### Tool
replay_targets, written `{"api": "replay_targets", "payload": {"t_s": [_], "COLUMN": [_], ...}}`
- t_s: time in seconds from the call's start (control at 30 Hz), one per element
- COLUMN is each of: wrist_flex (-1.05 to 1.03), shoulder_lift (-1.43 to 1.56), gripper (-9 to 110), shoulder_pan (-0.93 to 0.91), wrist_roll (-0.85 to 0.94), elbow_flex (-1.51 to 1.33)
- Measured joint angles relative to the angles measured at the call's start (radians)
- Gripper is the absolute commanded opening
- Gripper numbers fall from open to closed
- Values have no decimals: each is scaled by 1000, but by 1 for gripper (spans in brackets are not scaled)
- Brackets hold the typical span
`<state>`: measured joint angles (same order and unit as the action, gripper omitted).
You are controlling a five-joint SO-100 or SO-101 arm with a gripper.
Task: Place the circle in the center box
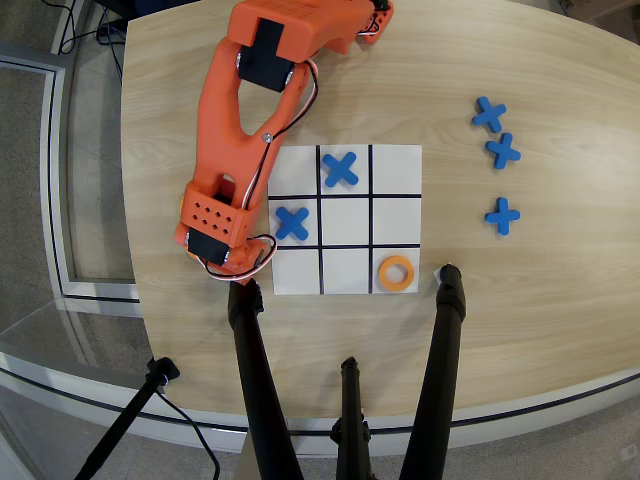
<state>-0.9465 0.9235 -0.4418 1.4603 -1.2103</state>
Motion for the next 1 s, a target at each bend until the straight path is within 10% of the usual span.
{"api": "replay_targets", "payload": {"t_s": [1.0], "wrist_flex": [-204], "shoulder_lift": [20], "gripper": [13], "shoulder_pan": [-5], "wrist_roll": [-6], "elbow_flex": [3]}}
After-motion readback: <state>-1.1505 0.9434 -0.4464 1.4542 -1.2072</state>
